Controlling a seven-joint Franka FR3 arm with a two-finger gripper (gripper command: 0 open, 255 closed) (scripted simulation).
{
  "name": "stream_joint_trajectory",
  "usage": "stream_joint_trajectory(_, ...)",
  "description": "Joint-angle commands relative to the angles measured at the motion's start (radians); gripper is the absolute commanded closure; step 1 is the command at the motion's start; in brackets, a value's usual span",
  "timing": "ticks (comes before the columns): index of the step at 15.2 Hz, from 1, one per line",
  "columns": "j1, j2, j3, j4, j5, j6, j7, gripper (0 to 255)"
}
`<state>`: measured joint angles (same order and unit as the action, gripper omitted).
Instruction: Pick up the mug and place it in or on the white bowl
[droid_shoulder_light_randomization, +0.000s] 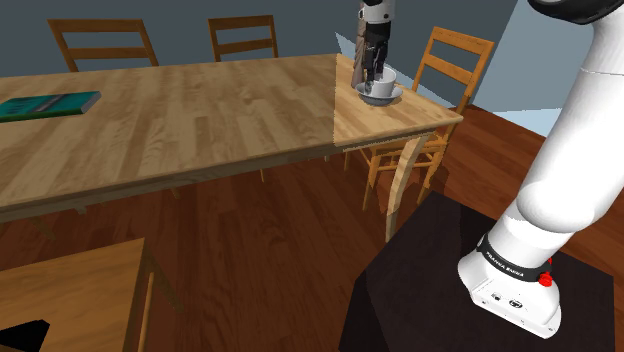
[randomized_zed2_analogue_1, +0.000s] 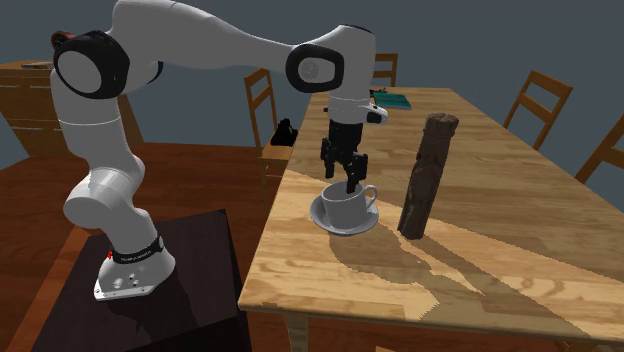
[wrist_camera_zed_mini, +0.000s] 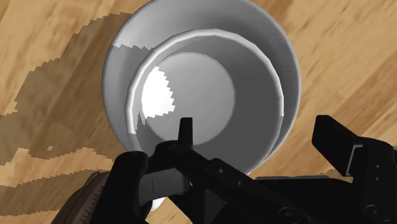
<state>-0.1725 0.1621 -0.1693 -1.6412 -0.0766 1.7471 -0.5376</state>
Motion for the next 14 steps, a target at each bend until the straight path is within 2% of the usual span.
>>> stream_joint_trajectory(1,0.0,0.0,0.0,0.0,0.0,0.0,0.0,0)
stream_joint_trajectory(2,0.0,0.0,0.0,0.0,0.0,0.0,0.0,0)
stream_joint_trajectory(6,0.003,0.018,0.003,0.15,0.004,-0.133,-0.004,0)
stream_joint_trajectory(14,0.003,0.018,0.003,0.15,0.004,-0.133,-0.004,0)
